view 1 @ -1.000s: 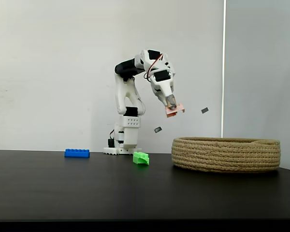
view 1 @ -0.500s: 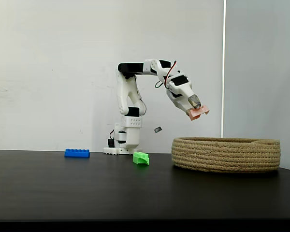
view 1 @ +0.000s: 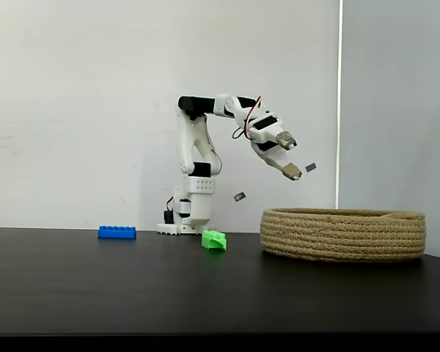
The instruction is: Place the lego blocks in the tray
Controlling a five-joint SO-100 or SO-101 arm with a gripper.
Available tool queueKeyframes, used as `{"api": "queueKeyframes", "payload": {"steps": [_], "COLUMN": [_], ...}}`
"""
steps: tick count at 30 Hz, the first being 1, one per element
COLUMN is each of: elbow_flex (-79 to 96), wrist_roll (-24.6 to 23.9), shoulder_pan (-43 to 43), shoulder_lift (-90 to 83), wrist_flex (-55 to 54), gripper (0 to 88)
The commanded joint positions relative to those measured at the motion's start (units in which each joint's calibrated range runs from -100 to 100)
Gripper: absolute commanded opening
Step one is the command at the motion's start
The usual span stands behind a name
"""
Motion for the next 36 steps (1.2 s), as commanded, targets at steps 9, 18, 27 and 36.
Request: {"api": "queueKeyframes", "payload": {"steps": [9,18,27,36], "elbow_flex": [5.28,4.64,13.95,17.50], "wrist_roll": [6.64,-6.64,-17.29,-17.53], "shoulder_pan": [8.08,16.98,12.69,15.00], "shoulder_lift": [-5.74,-7.03,-11.16,-6.43], "wrist_flex": [2.29,13.45,17.78,9.45], "gripper": [32.0,34.5,32.0,32.5]}}
